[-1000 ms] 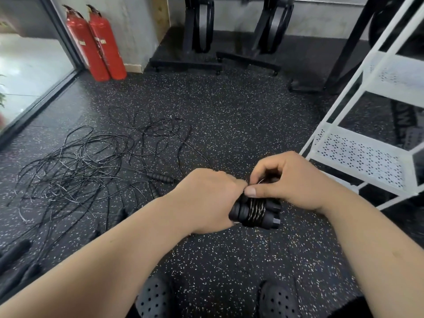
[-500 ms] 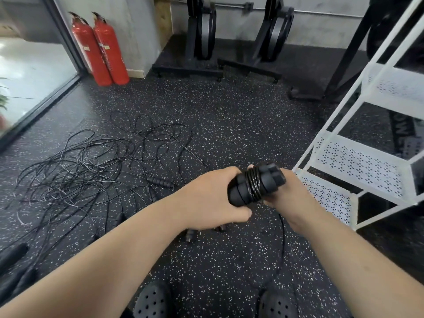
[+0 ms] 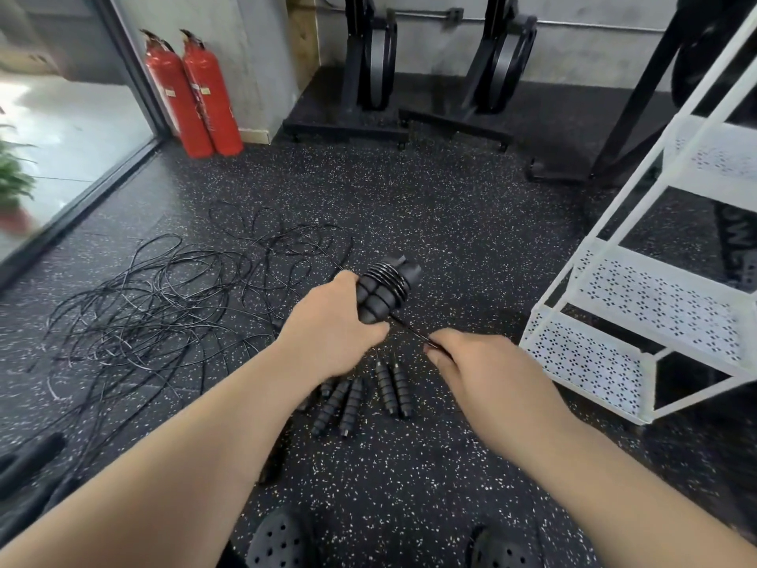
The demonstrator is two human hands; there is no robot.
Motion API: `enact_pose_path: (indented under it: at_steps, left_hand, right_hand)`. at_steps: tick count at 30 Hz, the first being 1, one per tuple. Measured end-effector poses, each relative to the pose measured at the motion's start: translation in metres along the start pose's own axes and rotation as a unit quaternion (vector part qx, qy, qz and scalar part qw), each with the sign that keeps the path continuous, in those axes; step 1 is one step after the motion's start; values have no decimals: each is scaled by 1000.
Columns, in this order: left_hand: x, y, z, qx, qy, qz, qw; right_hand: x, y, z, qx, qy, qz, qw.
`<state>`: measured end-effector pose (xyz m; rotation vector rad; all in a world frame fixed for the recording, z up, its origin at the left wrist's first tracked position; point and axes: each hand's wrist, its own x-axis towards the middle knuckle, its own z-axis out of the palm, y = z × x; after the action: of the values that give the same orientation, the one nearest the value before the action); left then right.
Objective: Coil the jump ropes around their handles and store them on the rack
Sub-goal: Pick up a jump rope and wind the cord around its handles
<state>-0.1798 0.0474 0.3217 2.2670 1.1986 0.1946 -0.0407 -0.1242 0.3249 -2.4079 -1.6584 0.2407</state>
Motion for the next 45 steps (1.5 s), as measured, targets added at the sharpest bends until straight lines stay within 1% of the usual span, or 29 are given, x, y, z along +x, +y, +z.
enact_pose_path:
  at_steps: [2, 6, 8, 11, 14, 16, 17, 20, 23, 26, 32, 33, 35, 38, 40, 42, 45]
  left_hand:
    - [0, 0, 1, 56, 18, 10, 998]
    - [-2, 4, 6, 127, 30, 48, 990]
    - [-5, 8, 9, 160, 16, 82, 984]
    - [-11, 17, 18, 200, -19, 160, 966]
    - [-18, 24, 27, 217, -46, 253, 942]
    - [-23, 27, 31, 223, -54, 311, 922]
    - [-25, 28, 33, 218, -55, 336, 915]
    - [-31, 31, 33, 189, -58, 384, 902]
    - [-34, 35, 28, 168, -60, 409, 895]
    - [-34, 39, 21, 138, -69, 413, 898]
    - [-41, 44, 16, 37, -112, 369, 922]
    - [-42, 44, 16, 24, -123, 357, 926]
    - [-42, 43, 16, 19, -144, 334, 931]
    - [-43, 43, 17, 34, -163, 325, 931]
    - [-43, 42, 15, 22, -166, 320, 932]
    - [-42, 42, 12, -12, -160, 311, 937]
    - [-43, 42, 8, -63, -145, 303, 940]
  right_hand:
    - [-1, 0, -13, -44, 47, -25, 998]
    - [5, 13, -24, -79, 114, -58, 989]
    - [8, 17, -25, -80, 131, -76, 985]
    - [11, 20, -29, -55, 134, -90, 985]
    - [17, 33, -35, -3, 94, -76, 993]
    - [20, 45, -41, 81, 33, -45, 995]
    - [21, 50, -45, 134, -5, -28, 991]
    - [20, 63, -51, 259, -83, -16, 962]
    - [17, 70, -52, 360, -121, -7, 925]
    - [15, 75, -49, 429, -121, 15, 895]
    - [17, 70, -40, 517, -107, 31, 849]
    - [17, 68, -39, 522, -97, 34, 847]
    - [18, 66, -35, 517, -59, 35, 853]
    - [20, 63, -31, 490, -1, 19, 871]
    - [21, 65, -29, 491, 19, 19, 871]
    - [21, 66, -28, 508, 5, 24, 861]
    - [21, 63, -23, 568, -62, 67, 818]
